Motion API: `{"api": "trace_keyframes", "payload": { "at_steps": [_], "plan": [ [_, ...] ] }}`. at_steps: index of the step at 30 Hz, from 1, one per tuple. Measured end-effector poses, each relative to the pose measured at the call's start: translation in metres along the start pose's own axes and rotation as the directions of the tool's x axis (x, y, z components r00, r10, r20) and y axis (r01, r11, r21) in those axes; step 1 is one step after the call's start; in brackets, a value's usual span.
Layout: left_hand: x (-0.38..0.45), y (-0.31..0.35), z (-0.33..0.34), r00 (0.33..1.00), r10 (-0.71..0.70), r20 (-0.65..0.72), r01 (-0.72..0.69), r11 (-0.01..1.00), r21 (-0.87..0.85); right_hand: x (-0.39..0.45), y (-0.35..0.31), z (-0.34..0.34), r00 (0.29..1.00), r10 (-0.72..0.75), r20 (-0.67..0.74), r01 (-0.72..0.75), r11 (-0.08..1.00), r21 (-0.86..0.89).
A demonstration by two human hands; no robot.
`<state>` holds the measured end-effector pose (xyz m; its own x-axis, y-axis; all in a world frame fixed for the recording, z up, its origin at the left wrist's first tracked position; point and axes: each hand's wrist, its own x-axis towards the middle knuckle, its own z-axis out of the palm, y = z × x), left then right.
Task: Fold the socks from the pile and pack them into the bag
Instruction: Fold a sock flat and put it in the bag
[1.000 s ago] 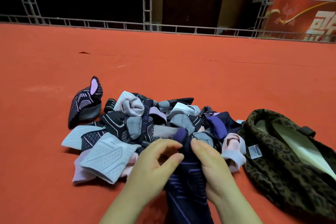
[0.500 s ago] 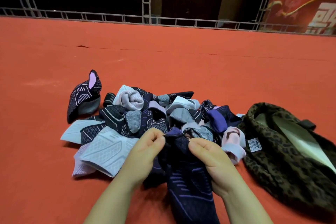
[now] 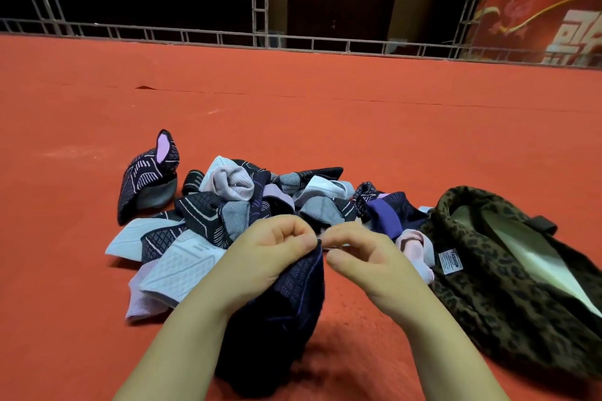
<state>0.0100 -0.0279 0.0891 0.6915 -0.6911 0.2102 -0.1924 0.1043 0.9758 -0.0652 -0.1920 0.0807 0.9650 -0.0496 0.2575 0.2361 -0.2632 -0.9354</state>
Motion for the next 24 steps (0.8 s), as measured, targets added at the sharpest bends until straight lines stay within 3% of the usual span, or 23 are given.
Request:
{"api": "trace_keyframes", "payload": {
  "at_steps": [6,9,12,14,17,19,22,24],
  "plan": [
    [-0.002,0.004,-0.006,1.0,-0.02,-0.01,0.019,0.997,-0.076,0.008,-0.002,0.002,0.998,-0.061,0.018,0.059,0.994,0.096],
    [-0.003,0.005,-0.006,1.0,-0.006,-0.011,0.006,0.998,-0.064,0.012,-0.001,0.004,0.986,-0.063,0.152,0.047,0.993,0.109],
    [-0.003,0.01,-0.01,1.0,0.007,-0.02,-0.007,1.0,0.007,0.013,-0.001,-0.001,0.965,-0.117,0.234,0.041,0.95,0.309],
    [-0.003,0.011,-0.017,1.0,0.005,-0.025,-0.004,0.999,0.046,0.013,0.002,-0.009,0.947,-0.141,0.289,-0.012,0.882,0.471],
    [-0.004,0.008,-0.028,0.999,0.008,0.031,-0.012,0.995,0.104,0.012,0.009,-0.016,0.943,-0.035,0.331,-0.152,0.839,0.523],
    [-0.002,0.005,-0.033,0.997,-0.007,0.077,-0.004,0.989,0.146,0.013,0.015,-0.023,0.951,0.043,0.306,-0.19,0.862,0.469],
    [0.006,0.006,-0.033,0.996,-0.032,0.078,0.009,0.96,0.279,0.015,0.008,-0.038,0.954,0.132,0.271,-0.17,0.978,0.122],
    [0.016,0.011,-0.034,0.996,-0.029,0.08,-0.005,0.917,0.399,0.021,-0.003,-0.045,0.949,0.139,0.283,-0.133,0.99,-0.042]
  ]
}}
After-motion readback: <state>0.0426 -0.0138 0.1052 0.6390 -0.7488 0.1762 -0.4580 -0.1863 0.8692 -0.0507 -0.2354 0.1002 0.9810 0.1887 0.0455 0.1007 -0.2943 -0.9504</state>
